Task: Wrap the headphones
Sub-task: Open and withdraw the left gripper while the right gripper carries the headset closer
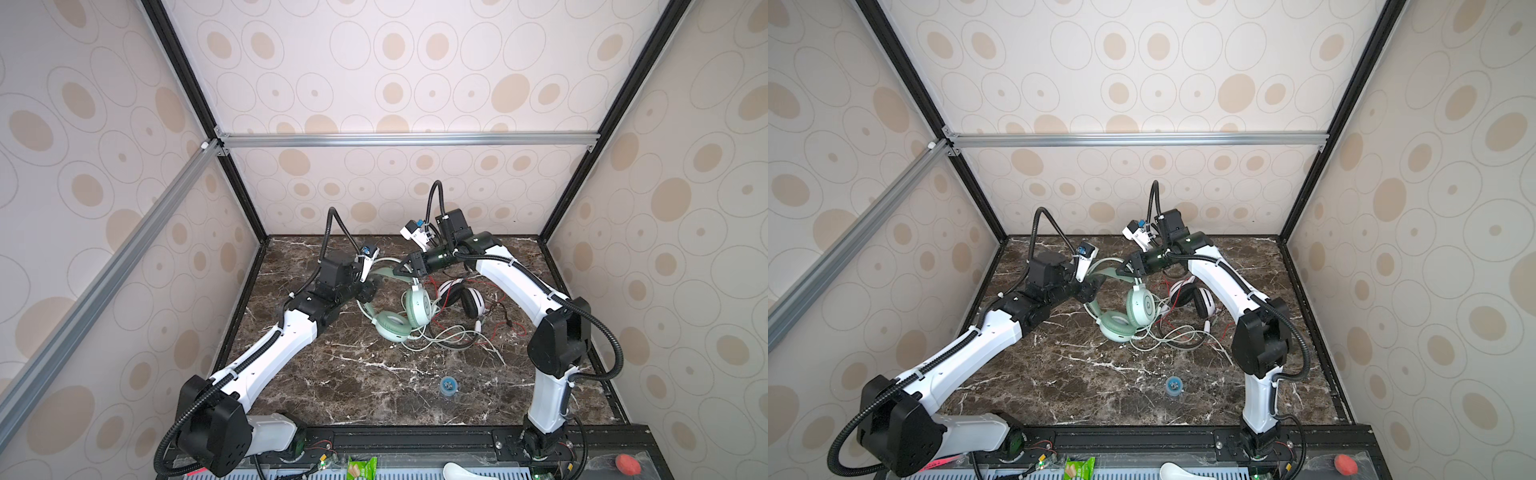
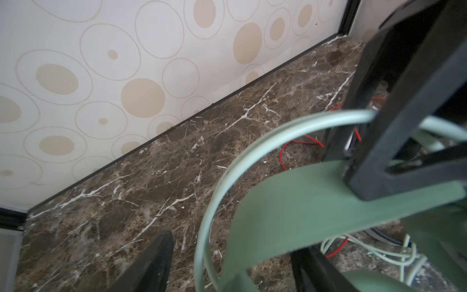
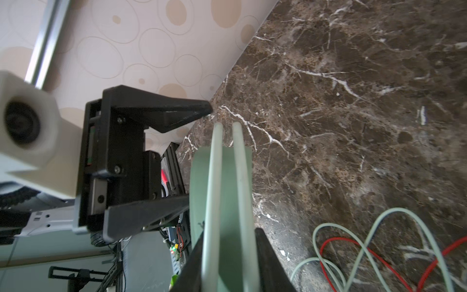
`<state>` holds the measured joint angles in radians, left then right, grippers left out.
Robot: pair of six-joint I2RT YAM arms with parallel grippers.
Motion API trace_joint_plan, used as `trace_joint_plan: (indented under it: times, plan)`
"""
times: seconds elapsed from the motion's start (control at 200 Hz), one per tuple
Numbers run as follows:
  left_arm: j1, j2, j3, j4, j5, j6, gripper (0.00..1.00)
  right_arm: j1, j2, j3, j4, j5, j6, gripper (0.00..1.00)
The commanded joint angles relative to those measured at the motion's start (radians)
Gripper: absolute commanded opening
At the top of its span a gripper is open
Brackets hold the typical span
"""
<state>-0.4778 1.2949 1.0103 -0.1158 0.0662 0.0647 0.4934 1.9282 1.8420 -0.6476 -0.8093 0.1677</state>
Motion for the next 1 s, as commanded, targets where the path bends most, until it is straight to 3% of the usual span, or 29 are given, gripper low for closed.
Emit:
trace_joint_plan:
  times: [0.0,0.14,0.295,0.465,0.605,0.76,0.995]
  plan:
    - [0.005,-0.064,-0.069,0.063,0.017,-0.174,0.98,0.006,-0.009,0.016,0.059,0.101,0.01,0.03]
    - [0.066,-0.108,-0.141,0.012,0.025,-0.348,0.98,0.013,-0.023,0.018,0.11,0.316,-0.007,0.01]
    - [0.174,-0.134,-0.163,-0.039,0.142,-0.512,0.98,0.079,-0.008,0.07,0.114,0.535,-0.151,0.04]
    - [0.291,-0.078,-0.094,-0.123,0.26,-0.626,0.98,0.178,0.033,0.066,0.115,0.829,-0.285,0.03]
    - [0.381,-0.083,-0.14,-0.03,0.369,-0.698,0.98,0.249,0.066,0.031,0.153,1.018,-0.343,0.03]
    - [0.483,-0.085,-0.203,0.043,0.448,-0.756,0.98,0.309,0.113,0.024,0.153,1.103,-0.369,0.03]
    - [0.534,-0.044,-0.205,0.008,0.411,-0.734,0.98,0.39,0.107,-0.051,0.162,1.143,-0.389,0.12]
